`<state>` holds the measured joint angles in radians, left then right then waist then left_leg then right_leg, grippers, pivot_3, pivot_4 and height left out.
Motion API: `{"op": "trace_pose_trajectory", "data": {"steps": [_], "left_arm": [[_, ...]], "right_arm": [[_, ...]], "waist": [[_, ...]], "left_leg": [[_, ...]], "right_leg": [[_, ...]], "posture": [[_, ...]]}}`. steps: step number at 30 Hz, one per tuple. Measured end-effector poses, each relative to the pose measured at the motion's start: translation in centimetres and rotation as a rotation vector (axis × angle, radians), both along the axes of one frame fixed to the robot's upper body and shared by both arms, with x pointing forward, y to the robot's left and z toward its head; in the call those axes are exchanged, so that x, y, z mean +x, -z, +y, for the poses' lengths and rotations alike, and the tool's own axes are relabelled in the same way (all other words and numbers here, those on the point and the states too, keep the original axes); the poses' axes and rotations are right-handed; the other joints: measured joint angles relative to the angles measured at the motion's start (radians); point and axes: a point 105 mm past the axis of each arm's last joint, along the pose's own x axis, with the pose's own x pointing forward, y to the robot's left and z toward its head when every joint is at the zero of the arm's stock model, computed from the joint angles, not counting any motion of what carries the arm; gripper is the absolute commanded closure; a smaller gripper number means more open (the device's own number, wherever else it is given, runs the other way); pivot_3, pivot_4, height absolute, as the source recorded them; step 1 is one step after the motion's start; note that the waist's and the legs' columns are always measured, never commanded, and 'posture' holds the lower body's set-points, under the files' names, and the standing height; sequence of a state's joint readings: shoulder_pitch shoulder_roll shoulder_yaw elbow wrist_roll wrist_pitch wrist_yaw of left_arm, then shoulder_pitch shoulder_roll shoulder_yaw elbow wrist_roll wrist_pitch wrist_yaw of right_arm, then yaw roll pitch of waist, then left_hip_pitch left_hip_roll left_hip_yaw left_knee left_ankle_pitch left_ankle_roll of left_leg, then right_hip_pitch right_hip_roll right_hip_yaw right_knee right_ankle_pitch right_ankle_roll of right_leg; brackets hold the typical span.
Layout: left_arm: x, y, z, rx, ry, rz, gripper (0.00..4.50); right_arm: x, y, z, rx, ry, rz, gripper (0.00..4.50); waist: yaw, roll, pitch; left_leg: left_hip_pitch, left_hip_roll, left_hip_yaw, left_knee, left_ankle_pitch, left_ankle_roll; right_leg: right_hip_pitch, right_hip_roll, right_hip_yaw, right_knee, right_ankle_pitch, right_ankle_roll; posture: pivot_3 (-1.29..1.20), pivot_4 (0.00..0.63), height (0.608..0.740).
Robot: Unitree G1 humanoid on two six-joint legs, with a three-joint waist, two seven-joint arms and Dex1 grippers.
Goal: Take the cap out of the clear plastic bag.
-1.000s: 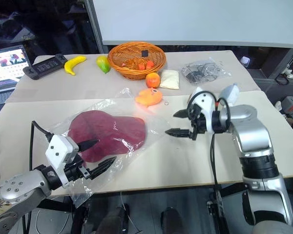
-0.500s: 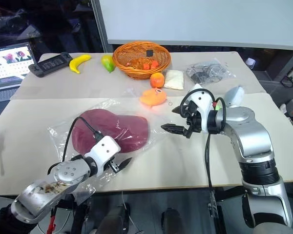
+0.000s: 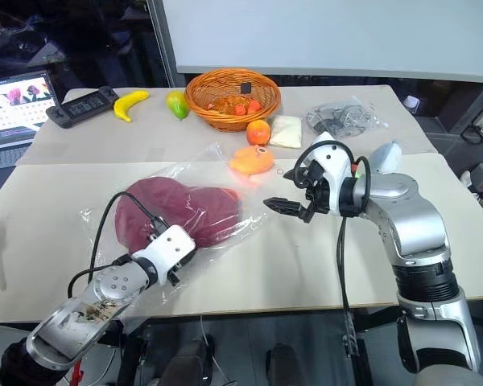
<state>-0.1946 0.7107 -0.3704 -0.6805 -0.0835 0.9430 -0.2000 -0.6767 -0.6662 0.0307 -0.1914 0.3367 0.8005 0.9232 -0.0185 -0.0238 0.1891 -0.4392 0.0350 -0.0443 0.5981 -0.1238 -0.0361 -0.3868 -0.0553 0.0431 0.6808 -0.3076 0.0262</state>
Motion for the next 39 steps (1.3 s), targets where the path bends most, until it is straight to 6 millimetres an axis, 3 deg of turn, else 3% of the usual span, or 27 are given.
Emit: {"op": "trace_pose_trajectory", "data": {"steps": [1,8,12,16,20,27,29,32,34,36,39], "left_arm": [[0.1,-0.1,0.1,-0.001,-0.005,-0.004,4.43],[-0.1,0.9,-0.1,0.034,0.026,0.010,4.43],[0.1,1.0,1.3,0.169,0.080,-0.042,4.43],[1.2,0.6,5.9,0.561,0.237,-0.215,4.43],[2.3,0.3,10.0,0.826,0.373,-0.340,4.43],[5.0,-1.3,14.6,1.060,0.510,-0.473,4.43],[6.8,-2.4,15.8,1.129,0.477,-0.519,4.43],[8.3,-4.2,16.8,1.151,0.400,-0.576,4.43],[8.5,-5.4,16.9,1.061,0.322,-0.620,4.43],[8.1,-5.9,16.7,0.947,0.271,-0.644,4.43],[6.1,-5.1,15.7,0.798,0.266,-0.619,4.43]], "right_arm": [[0.1,0.0,-0.1,0.001,0.008,-0.003,0.00],[0.3,-0.1,-0.2,0.004,0.027,-0.013,0.00],[0.3,-0.1,0.0,0.010,0.030,-0.018,0.00],[0.4,-0.1,0.5,0.024,0.029,-0.020,0.00],[0.4,0.0,1.5,0.038,0.010,-0.018,0.00],[0.6,0.3,2.4,0.059,0.001,-0.011,0.00],[0.6,0.4,2.8,0.066,-0.004,-0.008,0.00],[0.5,0.7,3.3,0.066,-0.020,0.000,0.00],[0.4,0.8,3.6,0.065,-0.028,0.004,0.00],[0.4,0.8,3.7,0.062,-0.034,0.004,0.00],[0.4,0.7,3.8,0.057,-0.040,0.003,0.00]], "waist": [[0.000,0.000,0.000],[0.003,0.000,0.000],[-0.002,0.001,0.000],[-0.006,-0.001,0.000],[-0.004,-0.001,0.000],[0.008,-0.001,0.000],[0.012,-0.001,0.000],[0.009,-0.002,0.000],[0.003,-0.002,0.000],[-0.004,-0.002,0.000],[-0.019,-0.002,0.000]], "left_leg": [[0.000,0.000,0.000,0.000,0.000,0.000],[0.000,0.000,0.000,0.000,0.000,0.000],[0.000,0.000,0.000,0.000,0.000,0.000],[0.001,0.001,0.000,-0.001,0.000,0.000],[0.001,0.001,0.001,-0.002,0.000,0.000],[-0.002,0.000,0.001,-0.001,0.000,0.000],[-0.003,0.000,0.001,-0.001,0.000,0.000],[-0.003,-0.001,0.001,0.000,0.000,0.000],[-0.005,-0.001,0.001,0.000,0.000,0.000],[-0.006,-0.001,0.001,0.000,0.000,0.000],[-0.006,-0.001,0.001,-0.001,0.000,0.000]], "right_leg": [[0.000,0.000,0.000,0.000,0.000,0.000],[0.000,0.000,0.000,0.001,0.000,0.000],[0.000,0.000,0.000,0.001,0.000,0.000],[-0.001,0.001,0.000,0.000,0.000,-0.001],[-0.001,0.000,0.000,0.000,0.000,-0.001],[-0.003,-0.001,-0.002,0.000,0.000,0.000],[-0.003,-0.001,-0.002,0.000,0.000,0.001],[-0.003,-0.001,-0.002,0.000,0.001,0.001],[-0.004,-0.002,-0.002,0.001,0.001,0.002],[-0.006,-0.002,-0.002,0.001,0.001,0.001],[-0.007,-0.003,-0.001,0.003,0.001,0.001]], "posture": [[0.00,0.150,0.740],[0.00,0.150,0.740],[0.00,0.150,0.740],[0.00,0.150,0.740],[0.00,0.150,0.740],[0.00,0.150,0.740],[0.00,0.150,0.740],[0.00,0.150,0.740],[0.00,0.150,0.740],[0.00,0.150,0.740],[0.00,0.150,0.740]]}}
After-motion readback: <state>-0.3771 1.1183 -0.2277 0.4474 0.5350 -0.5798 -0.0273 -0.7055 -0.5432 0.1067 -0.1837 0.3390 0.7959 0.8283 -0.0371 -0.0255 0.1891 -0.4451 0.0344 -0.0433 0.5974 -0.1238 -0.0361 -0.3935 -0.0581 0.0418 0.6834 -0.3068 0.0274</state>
